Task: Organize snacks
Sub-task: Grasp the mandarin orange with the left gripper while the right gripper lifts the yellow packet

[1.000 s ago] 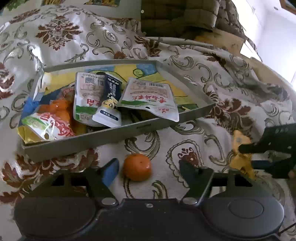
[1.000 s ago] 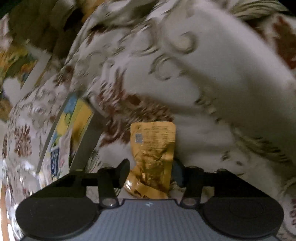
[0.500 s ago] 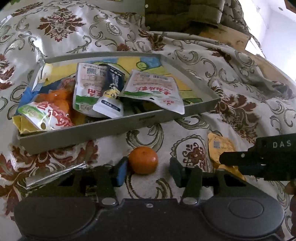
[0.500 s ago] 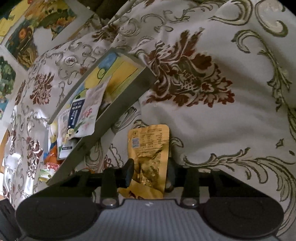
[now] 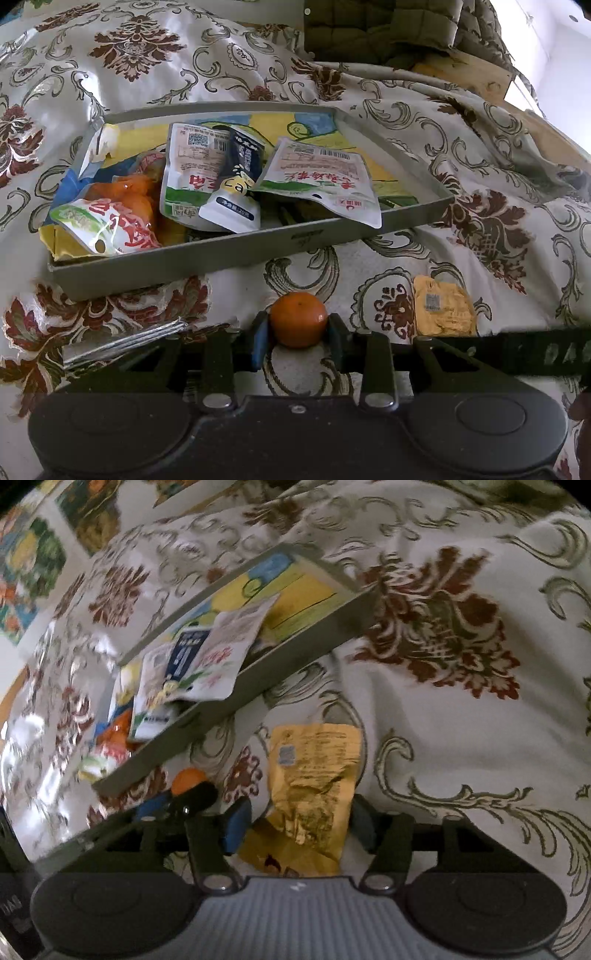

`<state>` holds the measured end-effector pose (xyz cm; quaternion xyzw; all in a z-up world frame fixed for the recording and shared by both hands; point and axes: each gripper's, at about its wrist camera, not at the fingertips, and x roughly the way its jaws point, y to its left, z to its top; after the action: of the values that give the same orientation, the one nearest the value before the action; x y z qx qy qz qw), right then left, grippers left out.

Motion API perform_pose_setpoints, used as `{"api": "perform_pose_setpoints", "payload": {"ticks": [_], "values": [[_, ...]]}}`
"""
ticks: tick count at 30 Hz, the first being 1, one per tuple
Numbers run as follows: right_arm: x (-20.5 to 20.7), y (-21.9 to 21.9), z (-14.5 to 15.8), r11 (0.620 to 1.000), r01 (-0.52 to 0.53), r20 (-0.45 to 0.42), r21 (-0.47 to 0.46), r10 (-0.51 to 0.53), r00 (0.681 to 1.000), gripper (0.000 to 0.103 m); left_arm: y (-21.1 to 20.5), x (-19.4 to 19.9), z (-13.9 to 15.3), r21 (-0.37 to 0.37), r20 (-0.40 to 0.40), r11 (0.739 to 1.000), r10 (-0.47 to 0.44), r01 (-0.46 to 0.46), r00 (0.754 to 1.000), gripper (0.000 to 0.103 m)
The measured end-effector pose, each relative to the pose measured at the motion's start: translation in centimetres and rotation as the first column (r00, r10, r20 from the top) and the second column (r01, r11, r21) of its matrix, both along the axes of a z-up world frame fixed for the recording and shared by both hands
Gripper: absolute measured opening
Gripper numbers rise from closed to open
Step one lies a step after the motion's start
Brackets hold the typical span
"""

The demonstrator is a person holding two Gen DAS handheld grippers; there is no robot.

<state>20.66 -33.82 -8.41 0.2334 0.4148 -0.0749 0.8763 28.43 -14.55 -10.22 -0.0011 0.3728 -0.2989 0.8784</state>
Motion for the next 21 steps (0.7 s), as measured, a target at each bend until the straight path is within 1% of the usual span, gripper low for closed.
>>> {"api": "perform_pose_setpoints", "payload": {"ticks": [2,4,6,7,8,9,12,16,18,21], "values": [[0.1,0.4,-0.2,0.999,-0.012,-0.010,-0.036,0.011,1.000,0.062,0.0,0.0,0.0,-0.001,0.002,1.000,0.000,0.000,1.000,0.036],[0.1,0.5,-0.2,0.999,-0.012,-0.020,-0.051,0.011,1.000,0.059,0.0,-0.1,0.0,-0.005,0.002,1.000,-0.001,0.001,1.000,0.035],[0.0,0.6,-0.2,0.998,-0.003,-0.024,-0.066,0.001,1.000,0.052,0.3,-0.1,0.0,-0.020,0.001,1.000,-0.001,0.001,1.000,0.035],[0.0,0.6,-0.2,0.998,0.001,-0.025,-0.070,-0.002,1.000,0.050,0.5,-0.1,0.0,-0.030,-0.003,1.000,0.001,-0.001,1.000,0.034],[-0.2,0.6,-0.1,0.998,0.009,-0.022,-0.069,-0.010,1.000,0.047,0.6,-0.1,0.1,-0.038,-0.009,0.999,0.004,-0.005,1.000,0.034],[-0.2,0.4,0.0,0.998,0.019,-0.019,-0.064,-0.021,1.000,0.040,0.8,-0.2,0.1,-0.044,-0.013,0.999,0.010,-0.011,1.000,0.034],[-0.4,-0.1,0.1,0.999,0.035,-0.014,-0.023,-0.035,0.999,0.037,1.2,-0.7,0.4,-0.057,-0.017,0.998,0.031,-0.032,0.999,0.034],[-0.7,-0.3,0.3,0.999,0.037,-0.002,-0.005,-0.037,0.999,0.034,1.9,-1.4,0.8,-0.088,-0.037,0.994,0.065,-0.068,0.997,0.034],[-0.9,-0.3,0.5,0.999,0.036,0.007,0.008,-0.036,0.999,0.031,2.3,-1.9,1.0,-0.091,-0.039,0.993,0.075,-0.079,0.996,0.034],[-1.3,-0.3,0.7,0.999,0.035,0.020,0.029,-0.036,0.999,0.030,2.8,-2.4,1.5,-0.095,-0.040,0.991,0.093,-0.097,0.995,0.034]]}}
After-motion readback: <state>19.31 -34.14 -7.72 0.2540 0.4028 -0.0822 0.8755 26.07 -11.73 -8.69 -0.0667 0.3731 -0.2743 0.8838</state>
